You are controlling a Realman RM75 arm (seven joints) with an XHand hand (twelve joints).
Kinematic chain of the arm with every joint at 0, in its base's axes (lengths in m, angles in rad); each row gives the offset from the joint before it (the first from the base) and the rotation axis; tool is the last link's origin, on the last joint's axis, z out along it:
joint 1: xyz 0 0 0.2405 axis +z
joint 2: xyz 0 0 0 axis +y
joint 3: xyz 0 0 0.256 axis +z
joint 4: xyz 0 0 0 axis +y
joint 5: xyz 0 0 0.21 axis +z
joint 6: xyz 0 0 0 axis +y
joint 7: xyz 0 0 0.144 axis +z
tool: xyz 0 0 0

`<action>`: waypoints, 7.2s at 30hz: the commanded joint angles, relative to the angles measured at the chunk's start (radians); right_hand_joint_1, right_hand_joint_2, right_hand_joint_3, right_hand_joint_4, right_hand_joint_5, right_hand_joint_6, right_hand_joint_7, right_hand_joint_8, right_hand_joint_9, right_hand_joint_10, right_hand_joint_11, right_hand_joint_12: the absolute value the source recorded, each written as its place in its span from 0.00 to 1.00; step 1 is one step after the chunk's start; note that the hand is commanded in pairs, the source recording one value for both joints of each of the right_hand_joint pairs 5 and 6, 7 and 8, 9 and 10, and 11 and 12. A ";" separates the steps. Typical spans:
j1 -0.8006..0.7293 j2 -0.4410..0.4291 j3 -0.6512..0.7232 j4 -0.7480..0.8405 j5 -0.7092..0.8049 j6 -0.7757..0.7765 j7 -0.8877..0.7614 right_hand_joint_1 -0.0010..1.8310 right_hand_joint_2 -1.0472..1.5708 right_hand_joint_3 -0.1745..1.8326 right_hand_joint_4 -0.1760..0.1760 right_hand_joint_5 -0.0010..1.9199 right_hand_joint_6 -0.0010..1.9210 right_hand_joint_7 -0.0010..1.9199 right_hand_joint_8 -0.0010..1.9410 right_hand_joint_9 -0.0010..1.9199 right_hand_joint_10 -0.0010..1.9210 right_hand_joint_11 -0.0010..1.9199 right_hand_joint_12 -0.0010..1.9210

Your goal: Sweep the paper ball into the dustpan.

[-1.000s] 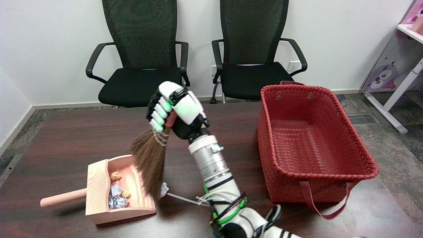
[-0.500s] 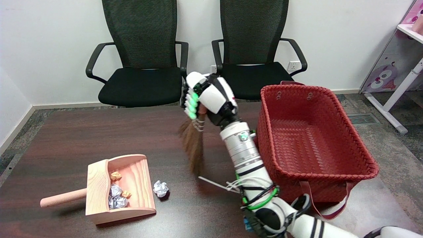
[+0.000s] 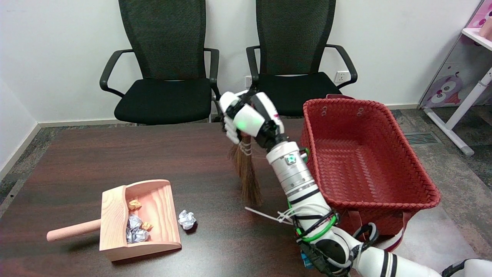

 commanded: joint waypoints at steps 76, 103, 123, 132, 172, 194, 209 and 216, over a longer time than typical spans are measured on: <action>0.077 -0.546 -0.022 0.742 -0.520 -0.275 0.377 0.26 0.96 1.00 0.58 1.00 1.00 1.00 0.99 1.00 1.00 1.00 1.00; 0.201 -0.645 -0.047 0.842 -0.414 -0.429 1.139 0.24 0.91 0.65 0.51 1.00 1.00 1.00 0.99 1.00 1.00 1.00 1.00; 0.170 -0.198 -0.033 0.113 -0.149 -0.006 0.543 0.27 1.00 0.72 0.54 1.00 1.00 1.00 0.99 1.00 1.00 1.00 1.00; 0.160 -0.094 -0.026 0.034 -0.053 0.046 0.293 0.32 1.00 0.77 0.61 1.00 1.00 1.00 0.99 1.00 1.00 1.00 1.00; 0.120 0.009 -0.056 0.048 0.093 0.099 -0.100 0.40 1.00 0.95 0.62 1.00 1.00 1.00 0.99 1.00 1.00 1.00 1.00; 0.130 0.077 0.100 -0.044 0.307 0.659 -0.098 0.40 1.00 1.00 0.61 1.00 1.00 1.00 0.99 1.00 1.00 1.00 1.00; 0.105 0.027 0.083 -0.067 -0.084 0.440 -0.100 0.40 1.00 1.00 0.62 1.00 1.00 1.00 0.99 1.00 1.00 1.00 1.00; 0.056 -0.100 0.146 0.038 -0.354 0.408 -0.100 0.40 1.00 1.00 0.63 1.00 1.00 1.00 0.99 1.00 1.00 1.00 1.00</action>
